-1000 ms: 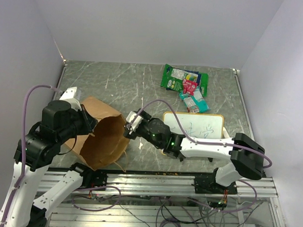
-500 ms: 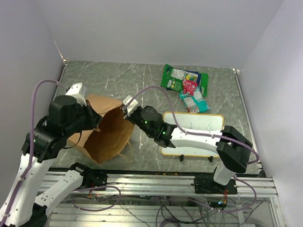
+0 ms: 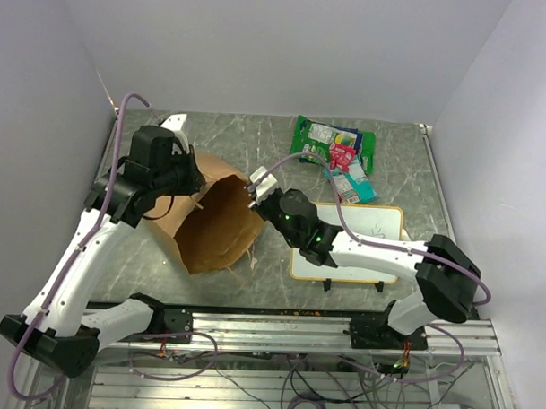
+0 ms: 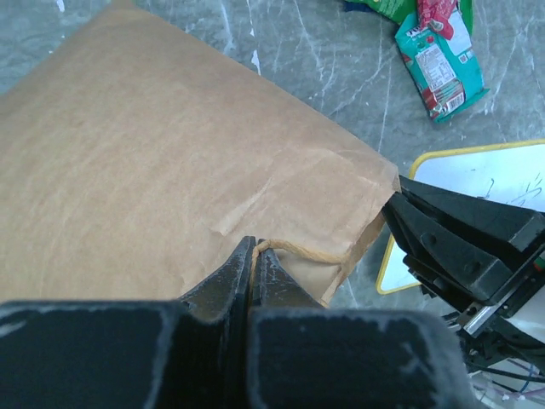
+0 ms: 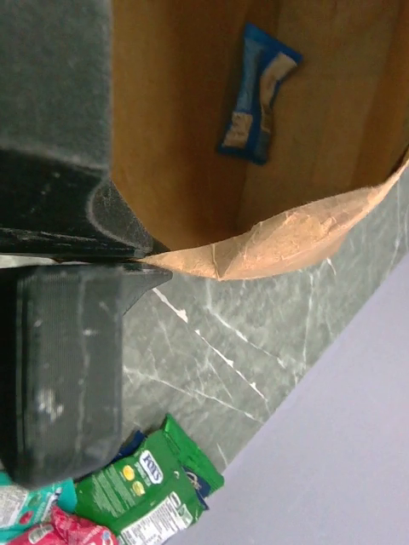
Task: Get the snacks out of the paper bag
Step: Adjust the paper bag at the center of the board, then take out the snack from the paper bag, then place the paper bag at the center of the board, then place the snack at the center of the board.
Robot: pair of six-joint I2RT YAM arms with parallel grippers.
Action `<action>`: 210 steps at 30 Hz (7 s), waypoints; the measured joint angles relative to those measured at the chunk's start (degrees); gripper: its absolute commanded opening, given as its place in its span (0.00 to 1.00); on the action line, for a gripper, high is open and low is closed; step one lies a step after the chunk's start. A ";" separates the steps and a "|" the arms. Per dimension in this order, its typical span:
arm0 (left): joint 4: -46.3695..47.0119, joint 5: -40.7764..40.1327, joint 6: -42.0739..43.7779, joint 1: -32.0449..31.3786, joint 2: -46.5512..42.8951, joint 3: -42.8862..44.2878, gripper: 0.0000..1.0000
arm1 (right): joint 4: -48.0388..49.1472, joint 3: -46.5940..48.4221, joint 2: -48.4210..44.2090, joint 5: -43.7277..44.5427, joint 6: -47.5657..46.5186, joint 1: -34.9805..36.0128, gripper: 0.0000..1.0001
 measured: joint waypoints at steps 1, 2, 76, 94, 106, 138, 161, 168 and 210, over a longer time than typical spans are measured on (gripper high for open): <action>-0.04 -0.02 0.39 0.02 -0.46 0.07 0.07 | -0.33 -0.87 -0.90 -0.81 0.42 0.20 0.00; -0.35 -0.02 0.68 0.02 -1.33 0.02 0.07 | -0.68 -1.77 -1.73 -1.16 0.72 0.50 0.02; -6.91 13.33 -8.22 0.00 -8.66 3.80 0.07 | -9.27 34.82 40.70 -20.61 -39.98 7.78 0.63; -7.80 15.67 -8.52 0.02 -9.99 4.13 0.07 | -13.70 43.85 48.39 -26.01 -40.44 4.90 0.64; -9.99 15.19 -9.88 0.02 -12.50 2.84 0.07 | -14.73 53.02 54.62 -24.94 -40.30 4.57 0.30; -8.20 7.93 -14.08 -0.26 -17.05 -1.73 0.07 | -20.72 17.99 18.84 -25.75 -25.00 7.32 0.00; -4.37 9.35 -9.99 -0.26 -6.03 15.85 0.07 | -24.39 13.99 7.50 -32.76 -15.67 7.96 0.00; -4.79 8.76 -12.02 -0.26 -4.70 13.99 0.07 | -24.98 22.51 3.80 -25.53 -13.99 8.02 0.00; 5.53 24.74 -23.02 21.40 11.91 10.99 0.07 | -25.75 37.79 3.08 -13.90 0.22 -23.43 0.00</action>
